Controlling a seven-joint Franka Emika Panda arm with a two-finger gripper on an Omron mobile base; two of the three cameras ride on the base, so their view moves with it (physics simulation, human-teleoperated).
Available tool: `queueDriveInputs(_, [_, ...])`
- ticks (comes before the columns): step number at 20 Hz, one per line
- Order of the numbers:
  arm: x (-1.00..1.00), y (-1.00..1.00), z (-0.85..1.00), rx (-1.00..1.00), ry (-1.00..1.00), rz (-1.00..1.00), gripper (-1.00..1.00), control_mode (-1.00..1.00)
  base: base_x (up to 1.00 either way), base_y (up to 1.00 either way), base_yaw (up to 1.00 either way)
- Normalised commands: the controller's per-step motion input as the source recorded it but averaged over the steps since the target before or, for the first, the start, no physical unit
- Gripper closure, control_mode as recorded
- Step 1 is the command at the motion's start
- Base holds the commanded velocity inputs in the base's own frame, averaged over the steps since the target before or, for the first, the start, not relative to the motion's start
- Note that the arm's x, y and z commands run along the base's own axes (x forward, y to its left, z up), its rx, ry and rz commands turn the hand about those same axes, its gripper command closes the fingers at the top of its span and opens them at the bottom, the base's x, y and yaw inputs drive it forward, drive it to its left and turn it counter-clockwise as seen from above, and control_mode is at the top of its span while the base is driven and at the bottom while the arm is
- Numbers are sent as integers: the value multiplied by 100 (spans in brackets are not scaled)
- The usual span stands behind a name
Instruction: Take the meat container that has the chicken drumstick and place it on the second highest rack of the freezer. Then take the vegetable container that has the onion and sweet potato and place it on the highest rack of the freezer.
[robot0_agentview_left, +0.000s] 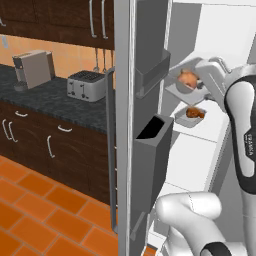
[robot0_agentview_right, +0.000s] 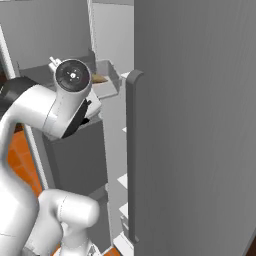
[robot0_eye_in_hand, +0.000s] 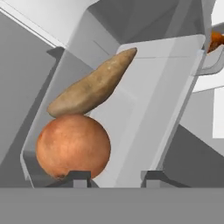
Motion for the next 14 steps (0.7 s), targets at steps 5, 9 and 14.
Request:
queueDriveInputs(5, [58, -32, 8, -5, 11, 0, 100, -100, 0, 0, 0])
queueDriveInputs(9, [65, -51, 7, 0, 12, 0, 100, -100, 0, 0, 0])
queueDriveInputs(14, [84, -20, 0, -2, 8, -2, 100, -100, 0, 0, 0])
